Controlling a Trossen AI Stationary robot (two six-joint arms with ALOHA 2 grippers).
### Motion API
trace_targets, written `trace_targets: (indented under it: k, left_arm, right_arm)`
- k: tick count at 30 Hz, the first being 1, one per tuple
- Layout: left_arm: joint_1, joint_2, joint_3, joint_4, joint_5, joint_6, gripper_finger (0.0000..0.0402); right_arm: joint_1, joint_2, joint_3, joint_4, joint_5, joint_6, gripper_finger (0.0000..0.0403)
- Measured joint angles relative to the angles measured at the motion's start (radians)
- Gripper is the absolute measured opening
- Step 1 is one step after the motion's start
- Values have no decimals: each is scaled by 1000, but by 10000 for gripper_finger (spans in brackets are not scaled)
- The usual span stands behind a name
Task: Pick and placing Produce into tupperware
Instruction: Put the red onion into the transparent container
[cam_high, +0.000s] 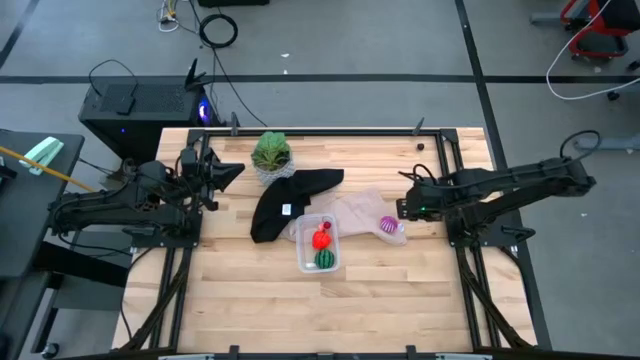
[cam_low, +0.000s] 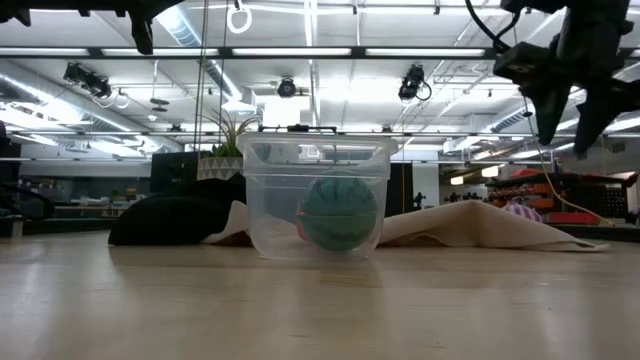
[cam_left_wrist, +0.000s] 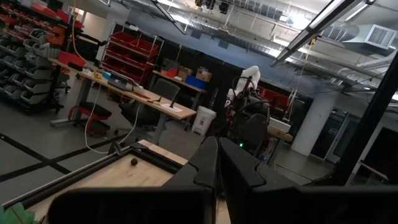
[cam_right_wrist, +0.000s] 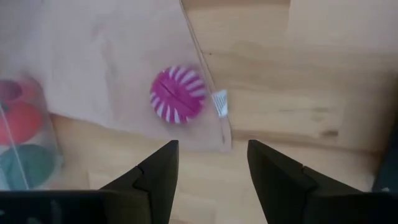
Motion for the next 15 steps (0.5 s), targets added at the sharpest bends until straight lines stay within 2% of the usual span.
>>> trace_targets:
  k: [6,11,15]
  left_arm:
    - [0,0,0,0,0,1,15]
    - [0,0,0,0,0,1,12]
    - [0,0,0,0,0,0,19]
  right_arm:
    - [-34,52,3,85,70,-125,198]
    - [-87,154,5,149,72,-250,201]
    - [-124,239,5,155,27,-371,224]
